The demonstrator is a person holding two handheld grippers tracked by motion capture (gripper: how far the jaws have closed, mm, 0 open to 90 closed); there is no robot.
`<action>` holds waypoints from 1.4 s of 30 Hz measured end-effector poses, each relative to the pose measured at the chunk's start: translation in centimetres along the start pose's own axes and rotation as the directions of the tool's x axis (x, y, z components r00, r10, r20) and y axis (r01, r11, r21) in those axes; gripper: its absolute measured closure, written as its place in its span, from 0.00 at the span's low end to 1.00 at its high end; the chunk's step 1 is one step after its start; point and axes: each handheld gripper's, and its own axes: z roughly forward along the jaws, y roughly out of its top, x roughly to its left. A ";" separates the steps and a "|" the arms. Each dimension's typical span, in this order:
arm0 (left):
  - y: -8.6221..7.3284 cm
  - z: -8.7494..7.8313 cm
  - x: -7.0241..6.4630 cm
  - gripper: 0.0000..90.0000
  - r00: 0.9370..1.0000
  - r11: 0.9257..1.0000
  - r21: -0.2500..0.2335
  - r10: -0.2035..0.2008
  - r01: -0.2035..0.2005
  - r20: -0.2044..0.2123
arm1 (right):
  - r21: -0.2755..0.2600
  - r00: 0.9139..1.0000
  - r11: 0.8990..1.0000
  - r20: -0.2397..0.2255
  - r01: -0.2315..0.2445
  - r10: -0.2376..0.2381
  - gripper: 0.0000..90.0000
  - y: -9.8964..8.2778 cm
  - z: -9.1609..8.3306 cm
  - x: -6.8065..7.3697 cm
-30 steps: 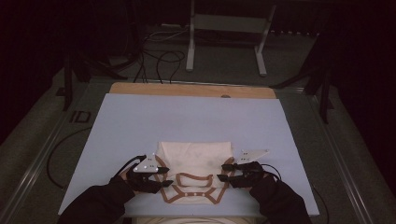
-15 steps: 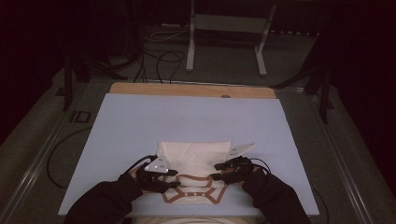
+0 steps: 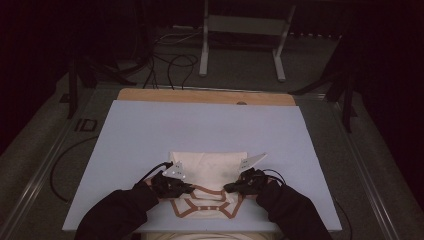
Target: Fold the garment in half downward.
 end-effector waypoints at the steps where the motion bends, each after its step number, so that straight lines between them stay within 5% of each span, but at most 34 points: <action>1: 0.0 -0.1 -0.1 0.97 1.000 1.000 -0.003 0.000 0.000 0.004 | 0.000 1.000 1.000 0.014 0.006 -0.006 1.00 0.1 -0.2 0.1; 11: -0.2 -1.0 -1.2 0.98 0.999 0.999 -0.028 0.045 -0.044 0.013 | -0.012 0.996 0.997 0.019 0.083 -0.083 1.00 0.6 -1.1 2.4; 18: -0.8 -2.0 -2.4 0.97 0.997 0.996 -0.045 0.075 -0.074 0.032 | -0.032 0.995 0.994 0.024 0.100 -0.100 1.00 0.2 -2.0 4.0; 22: -1.6 -2.5 -3.1 0.97 0.990 0.991 -0.050 0.128 -0.125 0.055 | -0.061 0.996 0.995 0.015 0.083 -0.082 1.00 -0.4 -2.5 4.9; 34: -2.7 -2.7 -4.3 0.94 0.980 0.982 0.001 0.191 -0.191 0.064 | -0.046 0.997 0.997 -0.026 0.065 -0.066 1.00 -1.5 -1.9 6.6; 37: -3.1 -2.3 -4.4 0.89 0.977 0.981 0.028 0.189 -0.192 0.094 | -0.031 0.996 0.997 -0.033 0.077 -0.078 0.99 -1.8 -1.7 6.6; 42: -3.5 -2.0 -4.5 0.81 0.974 0.981 0.051 0.181 -0.189 0.136 | -0.029 0.995 0.998 -0.088 0.048 -0.051 0.76 -2.2 -1.4 6.5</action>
